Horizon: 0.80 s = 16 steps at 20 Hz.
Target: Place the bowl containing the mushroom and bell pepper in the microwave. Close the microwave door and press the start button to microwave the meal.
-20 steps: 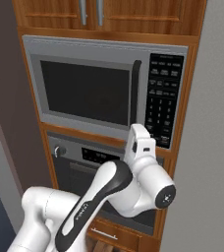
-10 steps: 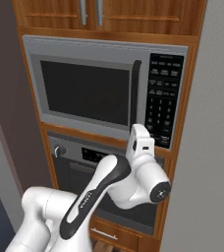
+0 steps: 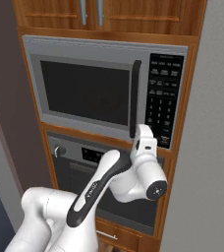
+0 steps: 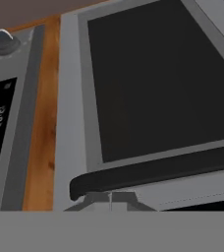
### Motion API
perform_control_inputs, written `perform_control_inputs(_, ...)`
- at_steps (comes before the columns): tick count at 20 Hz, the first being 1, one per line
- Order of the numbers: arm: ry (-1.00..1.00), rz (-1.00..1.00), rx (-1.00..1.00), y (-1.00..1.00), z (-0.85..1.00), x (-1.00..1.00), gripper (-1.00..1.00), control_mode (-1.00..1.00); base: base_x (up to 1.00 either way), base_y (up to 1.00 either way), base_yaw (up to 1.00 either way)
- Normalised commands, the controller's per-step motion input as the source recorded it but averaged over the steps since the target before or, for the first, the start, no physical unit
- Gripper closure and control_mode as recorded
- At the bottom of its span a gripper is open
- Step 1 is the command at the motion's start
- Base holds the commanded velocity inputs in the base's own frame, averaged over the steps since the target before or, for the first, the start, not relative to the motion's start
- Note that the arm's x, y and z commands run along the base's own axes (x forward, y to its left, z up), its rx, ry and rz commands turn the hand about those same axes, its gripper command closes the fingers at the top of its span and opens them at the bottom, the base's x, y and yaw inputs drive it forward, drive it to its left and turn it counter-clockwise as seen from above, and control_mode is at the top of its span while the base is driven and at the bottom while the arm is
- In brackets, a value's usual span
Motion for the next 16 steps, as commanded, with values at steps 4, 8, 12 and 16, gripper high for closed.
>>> perform_control_inputs(4, 0.0, -0.06, 0.0, -0.24, -0.13, 0.21, 1.0, -1.0, 0.0, 0.0, 0.0)
perform_control_inputs(8, 0.0, -0.02, 0.0, -0.03, -0.08, 0.27, 1.0, -1.0, 0.0, 0.0, 0.0)
perform_control_inputs(12, 0.0, 0.0, 0.0, -0.07, -0.12, 0.27, 1.0, -1.0, 0.0, 0.0, 0.0)
perform_control_inputs(16, 0.0, 0.0, 0.0, -0.16, -0.14, 0.25, 1.0, -1.0, 0.0, 0.0, 0.0)
